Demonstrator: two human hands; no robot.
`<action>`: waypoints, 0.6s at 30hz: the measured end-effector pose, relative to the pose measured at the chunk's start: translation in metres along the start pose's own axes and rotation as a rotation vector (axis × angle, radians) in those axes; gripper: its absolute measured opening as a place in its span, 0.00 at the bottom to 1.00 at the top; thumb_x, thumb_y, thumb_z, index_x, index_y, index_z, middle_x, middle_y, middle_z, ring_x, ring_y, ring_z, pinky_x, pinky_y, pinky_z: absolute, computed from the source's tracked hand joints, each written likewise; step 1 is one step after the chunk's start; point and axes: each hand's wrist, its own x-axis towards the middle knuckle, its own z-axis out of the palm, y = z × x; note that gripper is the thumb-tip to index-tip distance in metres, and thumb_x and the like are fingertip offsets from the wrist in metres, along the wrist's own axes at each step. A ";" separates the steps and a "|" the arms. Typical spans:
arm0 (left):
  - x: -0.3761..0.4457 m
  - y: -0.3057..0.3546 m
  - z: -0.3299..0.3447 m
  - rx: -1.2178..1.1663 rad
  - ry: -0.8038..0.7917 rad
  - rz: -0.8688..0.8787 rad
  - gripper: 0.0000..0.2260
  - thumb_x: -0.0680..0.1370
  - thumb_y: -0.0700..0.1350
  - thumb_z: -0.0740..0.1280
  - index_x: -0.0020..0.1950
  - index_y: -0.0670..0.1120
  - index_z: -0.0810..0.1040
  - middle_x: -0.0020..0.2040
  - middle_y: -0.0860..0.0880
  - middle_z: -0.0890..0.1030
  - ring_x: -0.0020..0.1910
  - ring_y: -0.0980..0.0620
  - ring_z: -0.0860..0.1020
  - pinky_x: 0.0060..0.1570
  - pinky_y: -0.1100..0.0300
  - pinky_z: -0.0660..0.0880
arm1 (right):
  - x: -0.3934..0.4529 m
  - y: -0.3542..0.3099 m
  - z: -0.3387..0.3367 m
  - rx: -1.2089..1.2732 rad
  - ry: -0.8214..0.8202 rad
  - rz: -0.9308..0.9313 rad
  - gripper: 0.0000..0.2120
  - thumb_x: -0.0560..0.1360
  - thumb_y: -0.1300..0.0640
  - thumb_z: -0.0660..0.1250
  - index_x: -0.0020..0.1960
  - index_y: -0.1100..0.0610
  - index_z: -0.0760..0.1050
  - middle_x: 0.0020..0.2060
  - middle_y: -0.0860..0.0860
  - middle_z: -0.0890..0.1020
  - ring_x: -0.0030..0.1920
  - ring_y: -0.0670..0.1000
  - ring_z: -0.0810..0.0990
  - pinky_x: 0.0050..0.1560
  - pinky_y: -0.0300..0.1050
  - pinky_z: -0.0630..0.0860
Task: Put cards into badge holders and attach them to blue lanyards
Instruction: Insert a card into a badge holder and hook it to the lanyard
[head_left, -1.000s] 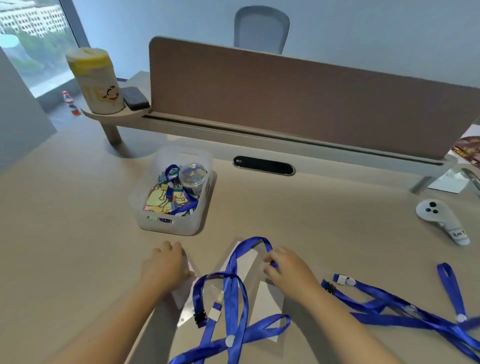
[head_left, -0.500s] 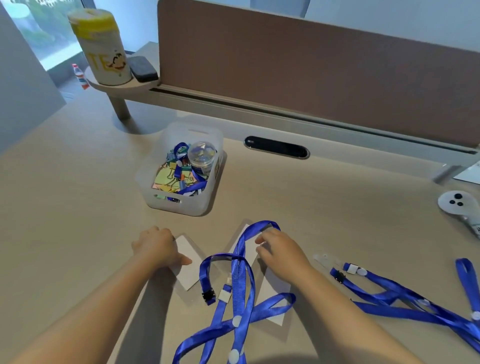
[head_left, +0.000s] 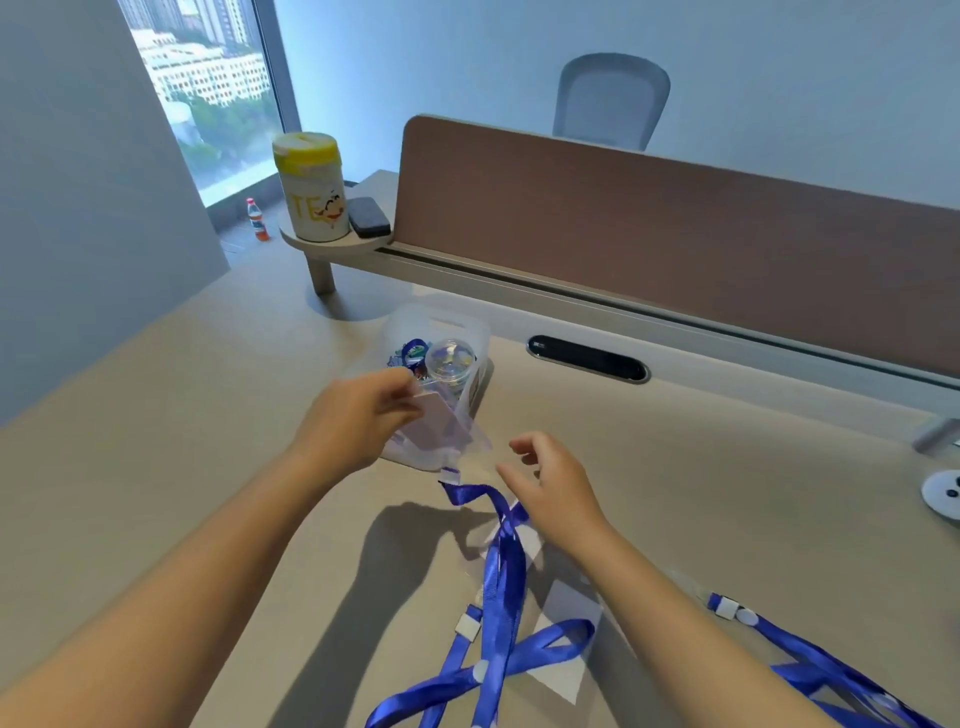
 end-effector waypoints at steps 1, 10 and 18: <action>0.000 0.008 -0.004 -0.042 0.015 0.006 0.02 0.73 0.35 0.67 0.42 0.41 0.78 0.40 0.48 0.78 0.39 0.53 0.74 0.33 0.81 0.67 | 0.000 -0.002 -0.004 0.041 0.020 -0.003 0.18 0.76 0.55 0.63 0.65 0.59 0.68 0.63 0.53 0.74 0.58 0.48 0.72 0.55 0.37 0.67; 0.011 0.048 -0.016 -0.385 0.010 -0.053 0.02 0.74 0.36 0.65 0.44 0.42 0.75 0.39 0.49 0.76 0.36 0.55 0.75 0.35 0.66 0.71 | -0.004 -0.015 -0.024 0.364 -0.063 0.078 0.07 0.77 0.60 0.62 0.51 0.58 0.76 0.47 0.56 0.81 0.50 0.55 0.78 0.62 0.53 0.75; 0.015 0.023 0.001 -0.589 0.017 -0.183 0.10 0.73 0.33 0.65 0.36 0.46 0.73 0.37 0.49 0.77 0.36 0.53 0.75 0.25 0.77 0.72 | -0.008 -0.007 -0.036 0.508 -0.152 0.137 0.12 0.78 0.58 0.59 0.37 0.55 0.74 0.27 0.51 0.74 0.20 0.39 0.72 0.27 0.31 0.72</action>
